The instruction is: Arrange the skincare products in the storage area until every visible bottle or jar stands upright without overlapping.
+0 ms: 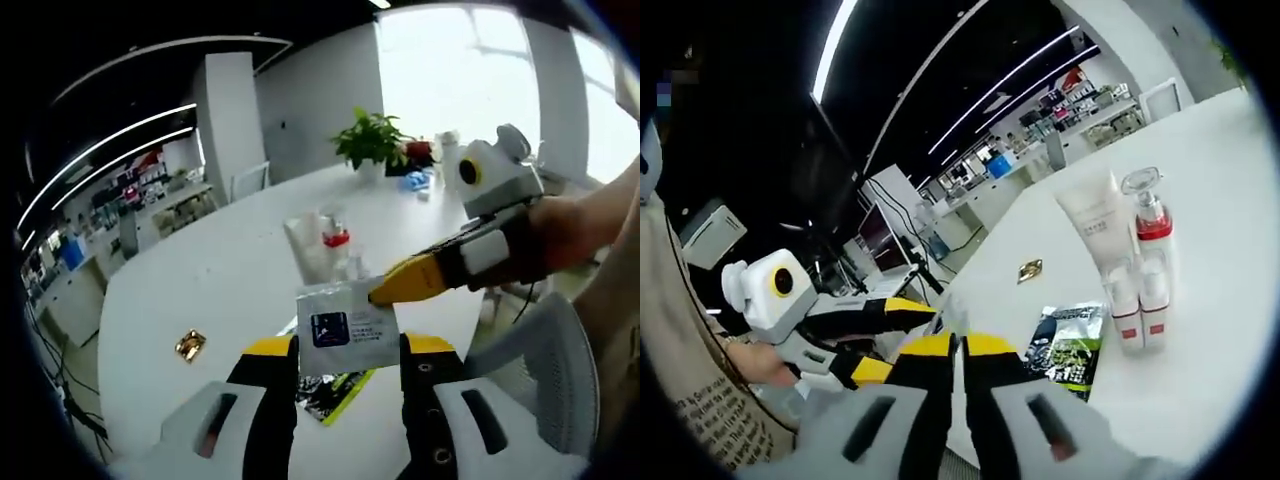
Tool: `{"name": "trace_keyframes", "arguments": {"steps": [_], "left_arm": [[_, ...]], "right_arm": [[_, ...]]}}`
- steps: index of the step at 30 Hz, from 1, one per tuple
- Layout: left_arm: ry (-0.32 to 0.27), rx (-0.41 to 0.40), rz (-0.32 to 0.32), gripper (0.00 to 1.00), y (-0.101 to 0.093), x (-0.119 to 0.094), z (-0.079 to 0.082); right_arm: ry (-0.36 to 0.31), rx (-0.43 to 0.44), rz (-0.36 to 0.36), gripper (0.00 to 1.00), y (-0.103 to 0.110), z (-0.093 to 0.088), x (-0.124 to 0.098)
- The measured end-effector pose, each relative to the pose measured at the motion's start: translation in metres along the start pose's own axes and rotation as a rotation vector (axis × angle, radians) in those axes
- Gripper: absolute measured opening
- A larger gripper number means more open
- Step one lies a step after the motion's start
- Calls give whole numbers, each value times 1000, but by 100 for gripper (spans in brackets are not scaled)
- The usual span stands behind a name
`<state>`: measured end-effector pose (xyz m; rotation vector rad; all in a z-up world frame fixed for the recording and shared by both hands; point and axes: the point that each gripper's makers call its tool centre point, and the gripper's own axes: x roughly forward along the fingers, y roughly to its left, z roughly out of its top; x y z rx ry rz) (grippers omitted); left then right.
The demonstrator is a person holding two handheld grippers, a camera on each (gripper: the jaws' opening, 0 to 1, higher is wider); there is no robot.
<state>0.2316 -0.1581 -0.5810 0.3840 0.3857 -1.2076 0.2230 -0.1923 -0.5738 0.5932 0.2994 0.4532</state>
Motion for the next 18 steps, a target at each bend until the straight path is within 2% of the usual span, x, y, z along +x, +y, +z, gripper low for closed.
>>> {"name": "trace_keyframes", "arguments": {"steps": [6, 9, 10, 11, 12, 14, 15, 17, 18], "left_arm": [[3, -24, -21, 38, -1, 2, -3], [-5, -83, -48, 38, -3, 1, -4], [-11, -128, -75, 40, -5, 1, -4], [-8, -136, -77, 43, -3, 0, -5], [-18, -173, -88, 48, -1, -1, -4], [-50, -301, -120, 49, 1, -4, -2], [-69, -391, -157, 45, 2, -7, -1], [-88, -488, -203, 40, 6, -10, -2], [-87, -507, -215, 38, 5, -10, -3]], "right_arm": [[3, -1, 17, 1, 6, -1, 0], [7, 4, 8, 1, 3, -2, -2], [9, 6, 10, 1, 3, -2, -2], [10, 10, 10, 1, 3, -2, -2], [14, 10, 9, 1, 3, -2, -2], [20, 5, 10, 1, 2, -3, -3], [23, 9, 13, 1, 2, -3, -3], [23, 14, 20, 1, 3, -3, -2], [22, 18, 24, 1, 3, -3, -2]]}}
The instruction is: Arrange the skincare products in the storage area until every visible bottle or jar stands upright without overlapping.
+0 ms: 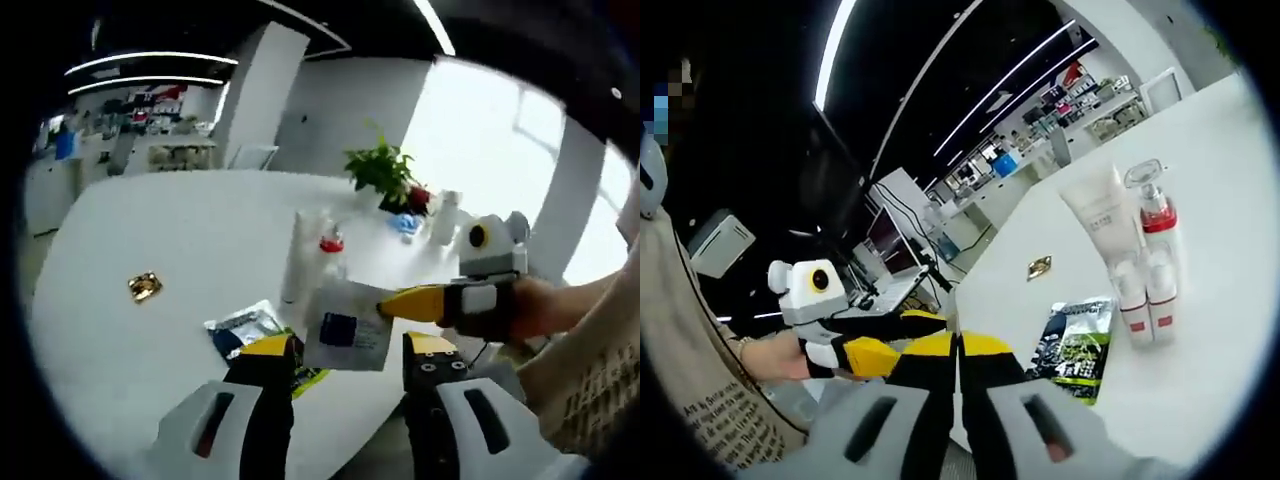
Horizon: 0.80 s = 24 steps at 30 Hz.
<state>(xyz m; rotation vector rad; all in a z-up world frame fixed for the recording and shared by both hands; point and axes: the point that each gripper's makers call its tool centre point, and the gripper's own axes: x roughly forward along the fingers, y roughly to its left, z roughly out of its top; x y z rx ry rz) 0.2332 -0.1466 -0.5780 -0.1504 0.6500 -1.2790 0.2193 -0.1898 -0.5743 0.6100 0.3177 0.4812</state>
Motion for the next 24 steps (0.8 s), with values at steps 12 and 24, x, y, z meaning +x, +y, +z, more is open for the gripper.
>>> {"name": "trace_keyframes", "arguments": {"steps": [12, 24], "left_arm": [[-9, -206, -14, 14, 12, -1, -12], [-53, -291, 21, 4, 5, 12, -17]], "right_arm": [[29, 18, 63, 1, -1, 2, 1], [67, 9, 136, 1, -10, 7, -5]]}}
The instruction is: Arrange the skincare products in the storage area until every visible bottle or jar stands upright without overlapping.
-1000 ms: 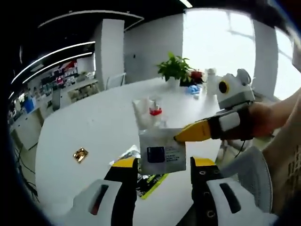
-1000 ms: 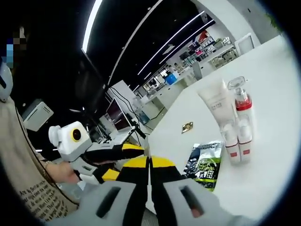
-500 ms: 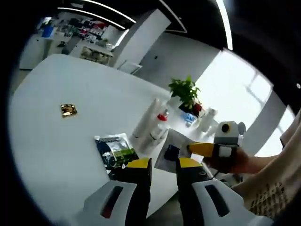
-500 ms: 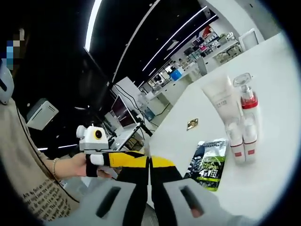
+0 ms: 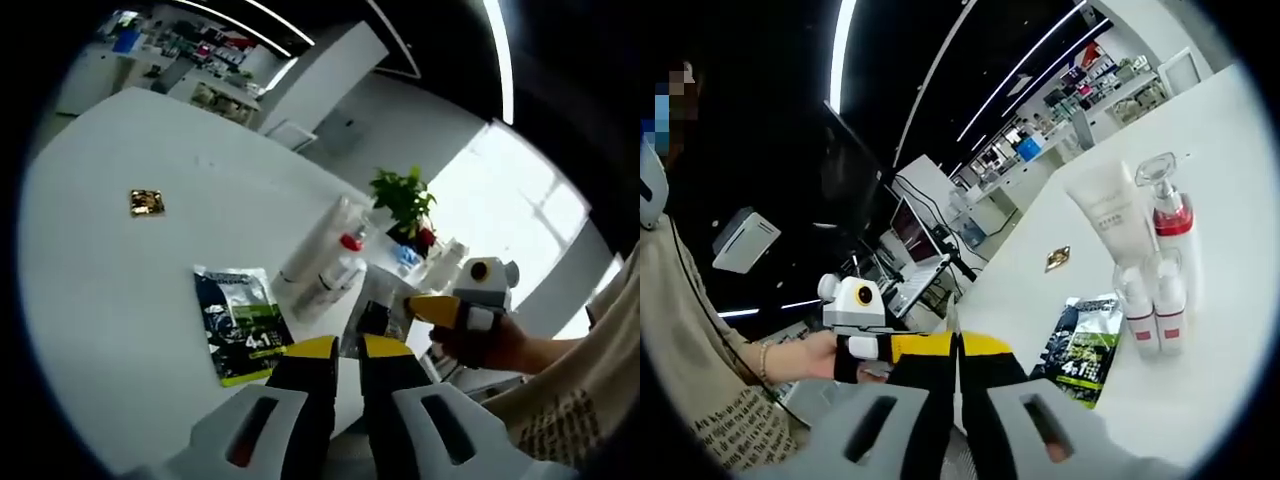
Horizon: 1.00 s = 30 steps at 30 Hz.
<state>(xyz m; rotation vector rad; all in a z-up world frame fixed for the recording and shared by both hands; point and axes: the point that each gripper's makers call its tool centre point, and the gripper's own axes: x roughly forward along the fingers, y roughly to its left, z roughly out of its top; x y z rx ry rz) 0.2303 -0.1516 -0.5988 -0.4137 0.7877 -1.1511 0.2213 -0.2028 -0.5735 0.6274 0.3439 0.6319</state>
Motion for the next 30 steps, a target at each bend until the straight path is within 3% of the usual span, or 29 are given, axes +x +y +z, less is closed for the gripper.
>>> {"name": "trace_keyframes", "arguments": {"steps": [3, 9, 13, 16, 30], "left_arm": [[-1, -16, 17, 1, 1, 3, -3], [14, -96, 18, 0, 2, 0, -7], [38, -131, 79, 0, 21, -8, -13], [45, -196, 106, 0, 34, -14, -15], [73, -261, 205, 0, 93, -28, -15]], "right_arm": [[11, -8, -11, 1, -4, -2, 0], [65, -76, -152, 1, -20, -12, 5], [155, -240, -211, 1, -25, -27, 24], [187, -349, -252, 1, -26, -31, 39], [301, -463, -305, 1, -48, -55, 101]]}}
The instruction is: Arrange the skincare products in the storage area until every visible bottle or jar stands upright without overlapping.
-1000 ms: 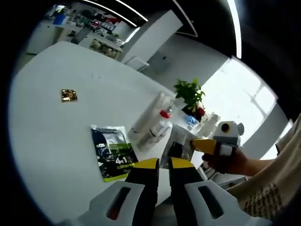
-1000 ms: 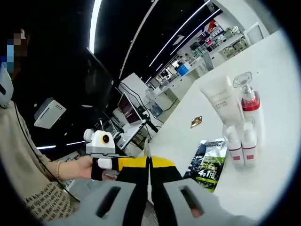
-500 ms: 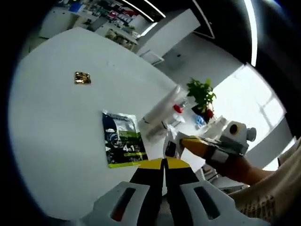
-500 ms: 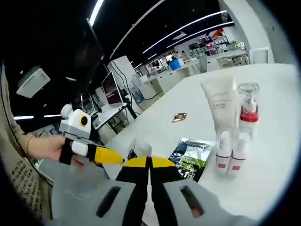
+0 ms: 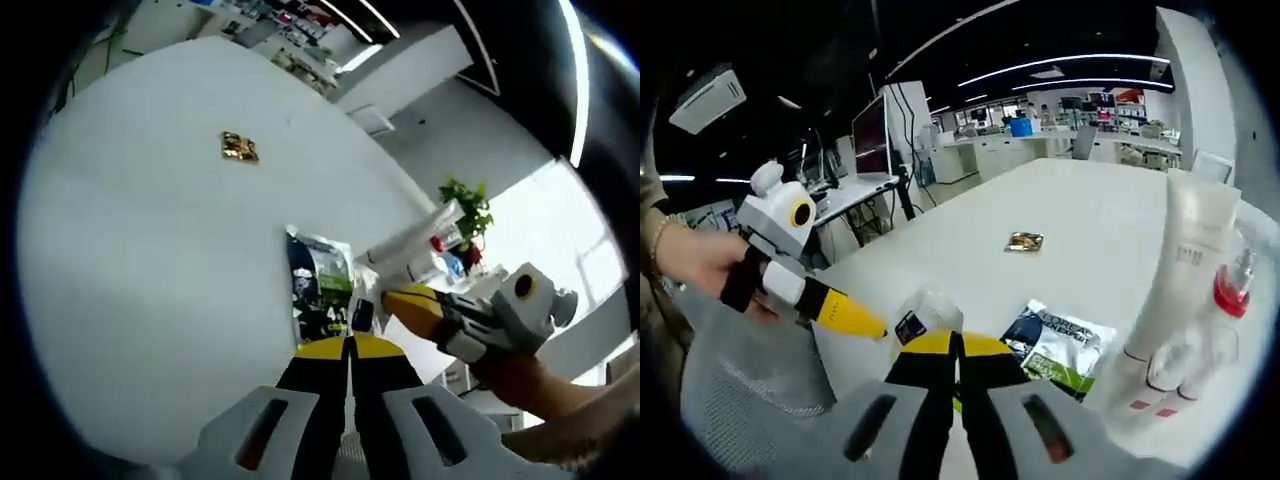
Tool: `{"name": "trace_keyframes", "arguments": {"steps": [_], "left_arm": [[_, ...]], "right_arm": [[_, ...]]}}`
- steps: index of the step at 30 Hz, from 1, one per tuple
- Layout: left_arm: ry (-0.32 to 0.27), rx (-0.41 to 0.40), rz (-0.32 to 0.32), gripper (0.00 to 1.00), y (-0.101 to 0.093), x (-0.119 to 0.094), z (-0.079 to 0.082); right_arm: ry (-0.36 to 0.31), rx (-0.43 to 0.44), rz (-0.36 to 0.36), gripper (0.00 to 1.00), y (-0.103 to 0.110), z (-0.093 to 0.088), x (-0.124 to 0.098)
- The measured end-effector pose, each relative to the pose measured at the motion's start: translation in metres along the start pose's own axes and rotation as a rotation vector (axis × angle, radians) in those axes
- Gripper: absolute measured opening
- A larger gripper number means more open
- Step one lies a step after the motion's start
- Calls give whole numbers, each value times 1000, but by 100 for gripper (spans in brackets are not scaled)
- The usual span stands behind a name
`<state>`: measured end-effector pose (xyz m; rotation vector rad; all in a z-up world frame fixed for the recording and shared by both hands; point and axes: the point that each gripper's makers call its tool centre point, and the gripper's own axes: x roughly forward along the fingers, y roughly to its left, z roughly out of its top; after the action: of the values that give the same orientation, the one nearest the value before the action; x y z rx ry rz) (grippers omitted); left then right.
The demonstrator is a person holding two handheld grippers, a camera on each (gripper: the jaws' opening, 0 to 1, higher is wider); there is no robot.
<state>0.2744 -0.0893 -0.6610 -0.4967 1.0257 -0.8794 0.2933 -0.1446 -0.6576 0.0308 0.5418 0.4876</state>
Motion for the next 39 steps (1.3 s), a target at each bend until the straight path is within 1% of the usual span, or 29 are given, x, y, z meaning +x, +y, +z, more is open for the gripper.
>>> {"name": "trace_keyframes", "arguments": {"steps": [2, 4, 5, 8, 11, 15, 18, 21, 24, 28, 31, 32, 36, 39], "left_arm": [[4, 10, 21, 0, 10, 2, 1], [7, -5, 41, 0, 19, 2, 1], [13, -11, 63, 0, 27, 3, 0], [12, -23, 82, 0, 41, 4, 1], [16, -44, 121, 0, 57, 5, 1], [23, -40, 134, 0, 67, 9, 0], [38, -41, 150, 0, 75, 15, -4], [48, -35, 163, 0, 81, 18, -7], [56, -40, 169, 0, 84, 22, -9], [74, -1, 187, 0, 86, 26, -9], [106, 67, 206, 0, 89, 28, -10], [108, 84, 210, 0, 90, 28, -10], [130, 146, 227, 0, 91, 30, -10], [142, 192, 230, 0, 89, 29, -9]], "right_arm": [[13, -11, 1, 1, 0, -4, 11], [46, -27, 9, 1, 0, -10, 21], [64, -37, 23, 1, 2, -13, 29], [84, -51, 36, 1, 2, -17, 44], [103, -39, 54, 1, 3, -24, 59], [134, -50, 65, 1, 3, -33, 71], [164, -85, 75, 1, 3, -40, 76], [186, -91, 81, 1, 2, -45, 80], [212, -132, 96, 1, 0, -49, 84], [235, -190, 101, 1, -2, -51, 87], [246, -218, 105, 1, -2, -54, 89], [252, -239, 103, 1, -3, -56, 90], [250, -264, 96, 1, -2, -54, 90], [251, -312, 80, 1, -2, -55, 90]]}}
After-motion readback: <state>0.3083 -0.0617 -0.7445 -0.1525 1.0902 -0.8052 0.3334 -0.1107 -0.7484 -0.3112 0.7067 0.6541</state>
